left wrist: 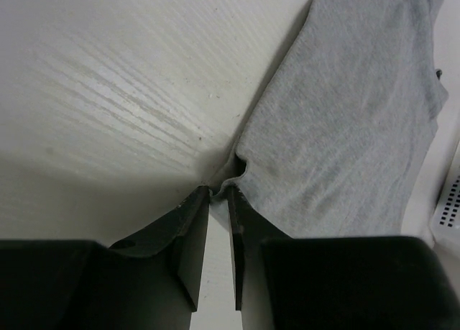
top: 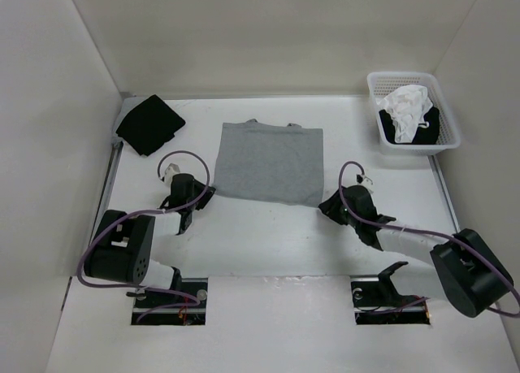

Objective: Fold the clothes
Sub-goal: Fold the tank top

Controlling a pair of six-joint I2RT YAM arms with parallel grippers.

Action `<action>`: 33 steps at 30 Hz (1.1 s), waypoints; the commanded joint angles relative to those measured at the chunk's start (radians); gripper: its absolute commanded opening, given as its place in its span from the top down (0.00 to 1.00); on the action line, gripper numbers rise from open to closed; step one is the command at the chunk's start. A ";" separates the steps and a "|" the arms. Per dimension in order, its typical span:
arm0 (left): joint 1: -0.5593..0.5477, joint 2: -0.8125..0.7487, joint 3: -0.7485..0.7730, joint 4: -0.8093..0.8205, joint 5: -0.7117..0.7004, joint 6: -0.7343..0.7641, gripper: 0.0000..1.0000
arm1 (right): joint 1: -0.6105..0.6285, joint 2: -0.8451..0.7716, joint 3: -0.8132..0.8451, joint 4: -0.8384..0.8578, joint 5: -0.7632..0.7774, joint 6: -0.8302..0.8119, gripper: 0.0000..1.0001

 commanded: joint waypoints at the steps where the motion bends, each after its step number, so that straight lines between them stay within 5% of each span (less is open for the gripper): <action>1: 0.000 0.052 0.018 0.026 0.026 0.006 0.87 | 0.016 0.016 0.028 0.077 0.017 0.015 0.60; 8: 0.020 0.081 0.015 0.104 0.057 -0.003 0.98 | 0.015 0.073 0.034 0.117 0.022 0.044 0.52; 15: 0.020 0.053 0.000 0.110 0.066 -0.003 0.99 | 0.005 0.114 0.034 0.147 -0.012 0.102 0.67; 21: 0.020 0.072 0.000 0.116 0.083 -0.004 0.99 | 0.009 0.108 0.023 0.125 -0.021 0.125 0.65; 29: 0.026 0.058 0.012 0.124 0.083 -0.015 1.00 | -0.031 0.156 0.055 0.154 -0.033 0.127 0.95; 33: 0.054 -0.041 0.000 0.104 0.083 -0.015 1.00 | -0.045 0.079 0.051 0.136 -0.007 0.101 1.00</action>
